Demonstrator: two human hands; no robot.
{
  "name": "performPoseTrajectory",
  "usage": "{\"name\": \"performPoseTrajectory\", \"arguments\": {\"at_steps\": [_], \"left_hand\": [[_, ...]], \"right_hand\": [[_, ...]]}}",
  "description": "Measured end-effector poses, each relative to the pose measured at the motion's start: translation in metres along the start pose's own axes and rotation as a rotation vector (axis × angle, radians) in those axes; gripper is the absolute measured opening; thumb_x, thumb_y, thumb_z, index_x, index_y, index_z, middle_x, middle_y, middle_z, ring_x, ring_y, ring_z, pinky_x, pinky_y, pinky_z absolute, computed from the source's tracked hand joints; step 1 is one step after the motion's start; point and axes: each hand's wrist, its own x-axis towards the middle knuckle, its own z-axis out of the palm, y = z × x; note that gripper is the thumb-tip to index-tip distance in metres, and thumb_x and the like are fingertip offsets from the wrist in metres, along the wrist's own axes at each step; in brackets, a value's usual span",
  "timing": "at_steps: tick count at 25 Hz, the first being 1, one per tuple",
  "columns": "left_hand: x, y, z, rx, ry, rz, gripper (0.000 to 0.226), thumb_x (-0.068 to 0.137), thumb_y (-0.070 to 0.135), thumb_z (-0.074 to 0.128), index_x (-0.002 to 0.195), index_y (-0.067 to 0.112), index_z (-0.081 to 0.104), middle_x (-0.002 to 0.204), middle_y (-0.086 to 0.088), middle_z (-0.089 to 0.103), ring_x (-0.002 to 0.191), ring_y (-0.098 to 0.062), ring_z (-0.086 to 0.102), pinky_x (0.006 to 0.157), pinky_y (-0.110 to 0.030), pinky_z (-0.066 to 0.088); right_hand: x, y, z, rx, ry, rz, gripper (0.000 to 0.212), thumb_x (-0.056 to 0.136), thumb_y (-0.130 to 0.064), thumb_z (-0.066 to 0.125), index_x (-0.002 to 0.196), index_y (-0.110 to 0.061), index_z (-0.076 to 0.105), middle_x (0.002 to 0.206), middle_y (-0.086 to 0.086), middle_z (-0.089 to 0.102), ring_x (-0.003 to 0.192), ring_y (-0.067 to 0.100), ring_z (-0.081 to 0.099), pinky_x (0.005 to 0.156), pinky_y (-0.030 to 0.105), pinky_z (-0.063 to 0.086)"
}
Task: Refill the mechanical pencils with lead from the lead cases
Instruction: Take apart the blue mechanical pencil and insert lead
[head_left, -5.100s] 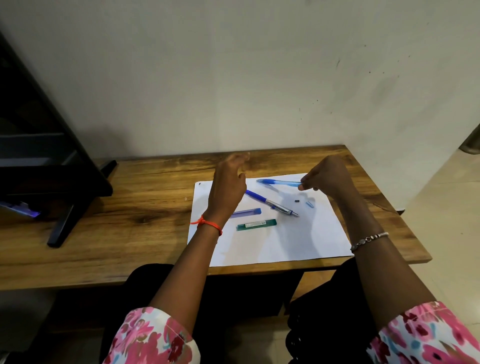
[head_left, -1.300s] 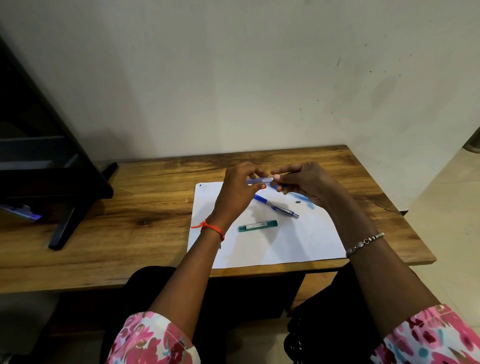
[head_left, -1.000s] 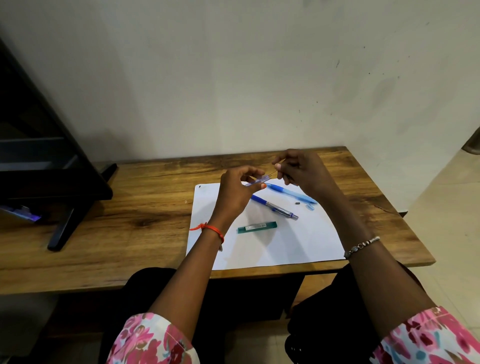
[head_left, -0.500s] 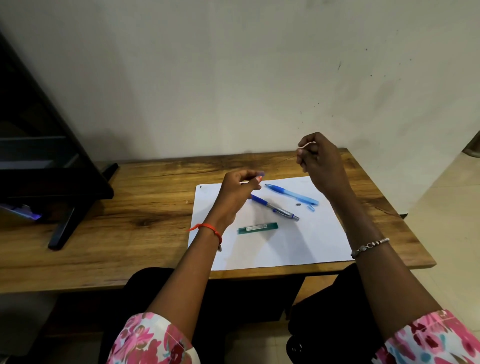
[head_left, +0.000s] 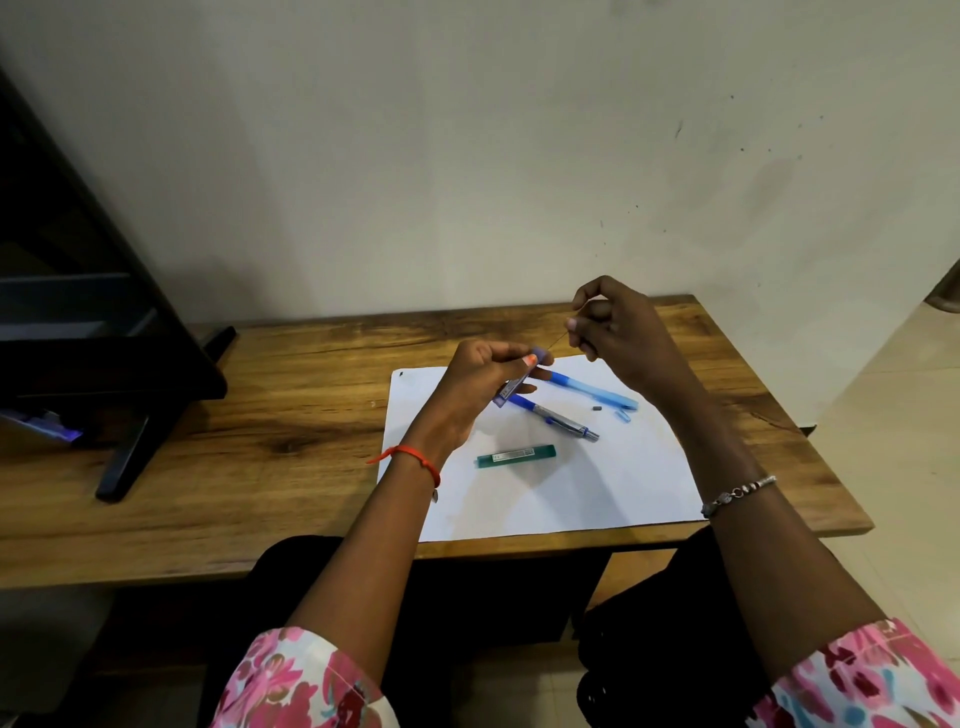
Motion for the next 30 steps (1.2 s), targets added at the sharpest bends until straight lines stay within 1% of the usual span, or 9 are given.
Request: {"name": "performPoseTrajectory", "arguments": {"at_steps": [2, 5, 9, 13, 19, 22, 25, 27, 30], "left_hand": [[0.0, 0.0, 0.0, 0.016, -0.003, 0.0, 0.021, 0.091, 0.004, 0.051, 0.107, -0.002, 0.064, 0.099, -0.006, 0.066, 0.068, -0.001, 0.069, 0.067, -0.015, 0.056], [0.001, -0.001, -0.001, 0.032, 0.031, 0.005, 0.022, 0.091, 0.005, 0.052, 0.108, -0.001, 0.064, 0.101, -0.005, 0.065, 0.069, -0.002, 0.068, 0.066, -0.014, 0.055], [0.001, -0.003, -0.002, 0.016, 0.058, 0.01, 0.022, 0.091, 0.004, 0.052, 0.109, -0.001, 0.064, 0.102, -0.005, 0.065, 0.066, 0.0, 0.068, 0.065, -0.013, 0.055], [0.0, -0.002, -0.002, 0.017, 0.065, 0.008, 0.022, 0.091, 0.004, 0.053, 0.109, -0.001, 0.065, 0.102, -0.005, 0.066, 0.066, 0.0, 0.068, 0.065, -0.013, 0.055], [0.0, -0.002, -0.003, 0.032, 0.071, -0.012, 0.023, 0.09, 0.006, 0.054, 0.11, 0.0, 0.065, 0.104, -0.005, 0.066, 0.072, -0.005, 0.067, 0.065, -0.013, 0.055], [0.0, -0.001, -0.002, 0.037, 0.076, -0.021, 0.024, 0.09, 0.007, 0.054, 0.11, -0.001, 0.064, 0.108, -0.008, 0.066, 0.077, -0.008, 0.066, 0.066, -0.013, 0.054], [-0.001, 0.001, -0.001, 0.032, 0.074, -0.027, 0.025, 0.089, 0.007, 0.055, 0.111, -0.002, 0.063, 0.108, -0.01, 0.065, 0.078, -0.013, 0.066, 0.066, -0.015, 0.054], [-0.001, 0.002, -0.001, 0.036, 0.072, -0.025, 0.025, 0.089, 0.007, 0.055, 0.111, -0.002, 0.063, 0.105, -0.007, 0.065, 0.075, -0.01, 0.067, 0.066, -0.014, 0.054], [-0.002, 0.002, 0.0, 0.022, 0.071, -0.012, 0.024, 0.089, 0.006, 0.055, 0.11, -0.001, 0.064, 0.101, -0.006, 0.065, 0.067, -0.005, 0.067, 0.065, -0.014, 0.054]], "right_hand": [[0.0, -0.002, 0.001, 0.089, -0.003, 0.064, 0.011, 0.09, -0.002, 0.056, 0.09, -0.011, 0.05, 0.067, 0.004, 0.061, 0.046, 0.001, 0.049, 0.049, 0.013, 0.043], [0.002, -0.004, -0.002, 0.431, 0.073, 0.258, 0.009, 0.094, -0.003, 0.05, 0.088, -0.008, 0.054, 0.073, 0.009, 0.061, 0.055, 0.013, 0.054, 0.047, 0.017, 0.043], [0.004, -0.003, -0.008, 0.834, 0.091, 0.435, 0.022, 0.095, 0.009, 0.035, 0.093, -0.001, 0.054, 0.086, 0.014, 0.061, 0.073, 0.019, 0.066, 0.063, 0.019, 0.057], [0.006, -0.005, -0.006, 0.843, 0.208, 0.423, 0.016, 0.094, -0.005, 0.048, 0.083, -0.002, 0.06, 0.074, 0.011, 0.066, 0.06, 0.013, 0.067, 0.056, 0.015, 0.053], [0.008, -0.001, -0.008, 1.096, 0.12, 0.472, 0.025, 0.095, 0.011, 0.03, 0.099, 0.005, 0.054, 0.105, 0.021, 0.059, 0.094, 0.026, 0.065, 0.077, 0.025, 0.058], [0.008, -0.004, -0.01, 1.048, 0.115, 0.373, 0.018, 0.097, 0.001, 0.037, 0.098, 0.003, 0.055, 0.101, 0.02, 0.065, 0.089, 0.023, 0.071, 0.074, 0.022, 0.057], [0.004, -0.008, -0.005, 0.699, 0.114, 0.291, 0.019, 0.095, -0.014, 0.048, 0.087, -0.001, 0.059, 0.071, 0.008, 0.073, 0.066, 0.015, 0.072, 0.054, 0.02, 0.055], [0.002, -0.007, -0.002, 0.429, 0.133, 0.248, 0.02, 0.089, -0.019, 0.059, 0.085, 0.0, 0.064, 0.065, 0.007, 0.067, 0.052, 0.016, 0.063, 0.044, 0.022, 0.046], [0.001, -0.002, 0.002, 0.314, 0.107, 0.195, 0.011, 0.082, -0.013, 0.069, 0.086, -0.003, 0.071, 0.058, 0.006, 0.056, 0.047, 0.016, 0.047, 0.045, 0.021, 0.041]]}}
